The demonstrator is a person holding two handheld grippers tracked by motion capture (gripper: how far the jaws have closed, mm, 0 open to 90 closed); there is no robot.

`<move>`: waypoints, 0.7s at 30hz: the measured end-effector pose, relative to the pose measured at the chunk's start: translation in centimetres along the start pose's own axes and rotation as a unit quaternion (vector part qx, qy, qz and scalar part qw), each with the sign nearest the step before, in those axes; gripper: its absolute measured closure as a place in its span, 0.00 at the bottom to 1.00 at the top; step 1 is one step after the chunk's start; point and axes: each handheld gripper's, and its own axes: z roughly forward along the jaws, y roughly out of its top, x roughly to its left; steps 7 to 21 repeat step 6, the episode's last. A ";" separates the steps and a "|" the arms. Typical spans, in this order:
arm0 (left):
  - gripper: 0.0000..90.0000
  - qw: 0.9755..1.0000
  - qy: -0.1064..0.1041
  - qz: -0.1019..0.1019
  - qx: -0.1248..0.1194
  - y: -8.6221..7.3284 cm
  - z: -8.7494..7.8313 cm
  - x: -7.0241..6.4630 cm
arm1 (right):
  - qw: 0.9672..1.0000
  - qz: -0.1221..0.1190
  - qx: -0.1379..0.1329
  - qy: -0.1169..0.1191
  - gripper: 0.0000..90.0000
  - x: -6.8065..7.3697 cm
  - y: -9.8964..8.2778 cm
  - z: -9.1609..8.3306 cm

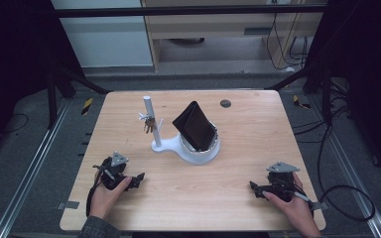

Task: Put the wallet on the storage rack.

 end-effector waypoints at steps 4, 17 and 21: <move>0.06 1.000 0.001 -0.013 -0.003 -0.2 0.3 0.6 | 1.000 0.001 0.000 -0.001 0.01 0.1 0.0 0.0; 0.06 1.000 0.002 -0.010 0.005 -0.3 0.7 0.6 | 1.000 0.000 0.000 -0.001 0.01 0.1 0.0 0.0; 0.06 1.000 0.002 -0.010 0.005 -0.3 0.7 0.6 | 1.000 0.000 0.000 -0.001 0.01 0.1 0.0 0.0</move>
